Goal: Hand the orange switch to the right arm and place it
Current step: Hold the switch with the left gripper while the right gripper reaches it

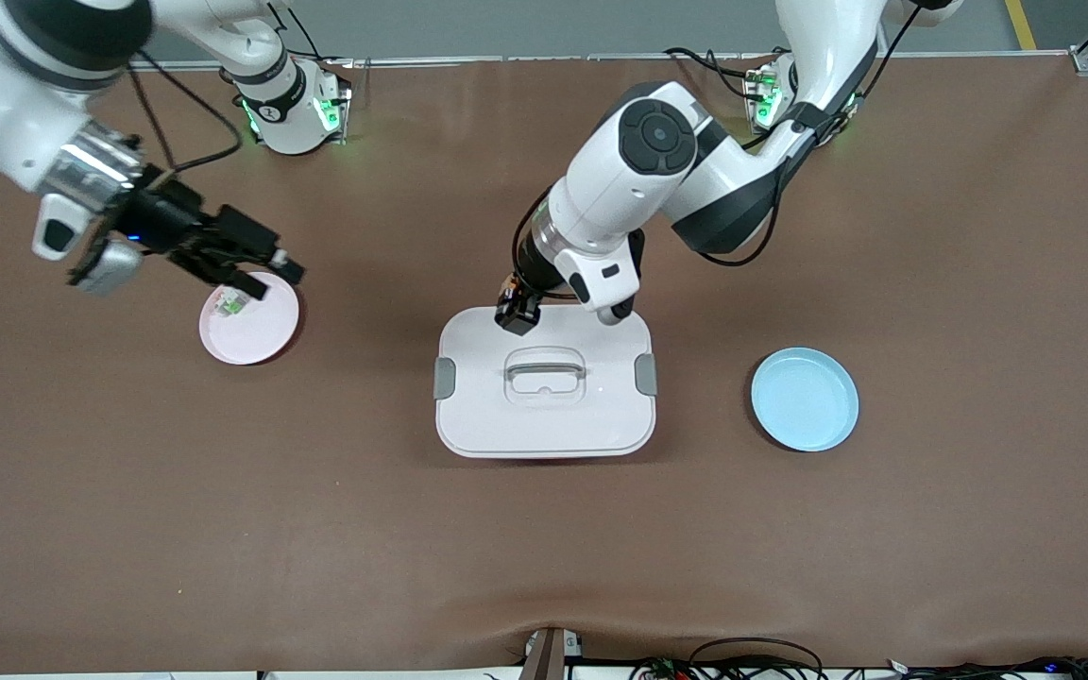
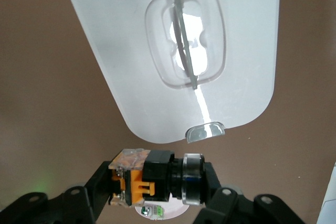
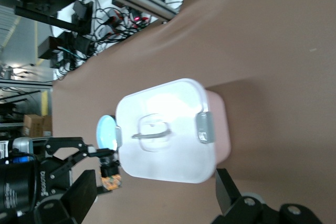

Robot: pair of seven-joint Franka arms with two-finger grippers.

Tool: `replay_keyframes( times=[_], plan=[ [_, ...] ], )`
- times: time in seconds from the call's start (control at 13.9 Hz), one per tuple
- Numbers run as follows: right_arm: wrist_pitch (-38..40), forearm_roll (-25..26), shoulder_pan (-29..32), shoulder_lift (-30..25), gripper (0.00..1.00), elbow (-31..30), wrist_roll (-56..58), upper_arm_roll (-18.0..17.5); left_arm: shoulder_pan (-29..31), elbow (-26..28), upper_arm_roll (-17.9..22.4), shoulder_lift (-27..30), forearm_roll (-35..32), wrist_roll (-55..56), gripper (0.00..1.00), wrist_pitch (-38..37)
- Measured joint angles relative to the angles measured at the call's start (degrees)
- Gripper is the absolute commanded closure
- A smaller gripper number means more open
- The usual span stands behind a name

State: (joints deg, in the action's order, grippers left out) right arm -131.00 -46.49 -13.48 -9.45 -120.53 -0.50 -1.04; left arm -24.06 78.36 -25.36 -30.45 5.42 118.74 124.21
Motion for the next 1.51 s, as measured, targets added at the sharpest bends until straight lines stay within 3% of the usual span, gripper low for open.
replay_keyframes(
  times=[0.29, 0.65, 0.93, 1.29, 1.51],
  plan=[
    [-9.9, -6.5, -8.1, 0.1, 0.0, -4.3, 0.0, -0.1, -0.9, -0.3, 0.0, 0.0, 1.1, 1.0, 1.0, 0.0],
    [-11.9, -9.1, -12.5, 2.4, 0.0, -5.4, 0.7, 0.0, -1.4, -0.8, 0.0, 0.0, 1.3, 1.7, 1.0, 0.0],
    [-19.4, -14.4, -17.7, 5.5, 0.0, -5.4, 1.3, 0.0, -1.9, -1.2, 0.0, 0.0, 1.3, 1.7, 1.0, 0.0],
    [-25.0, -28.4, -21.7, 9.1, 0.0, -5.4, 12.3, 0.0, -1.9, -1.7, 0.0, 0.0, 1.3, 1.7, 1.0, 0.0],
    [-26.1, -32.2, -22.9, 10.1, 0.0, -5.3, 14.6, 0.0, -1.9, -1.7, 0.0, -0.1, 1.3, 1.7, 1.0, -0.1]
  ],
)
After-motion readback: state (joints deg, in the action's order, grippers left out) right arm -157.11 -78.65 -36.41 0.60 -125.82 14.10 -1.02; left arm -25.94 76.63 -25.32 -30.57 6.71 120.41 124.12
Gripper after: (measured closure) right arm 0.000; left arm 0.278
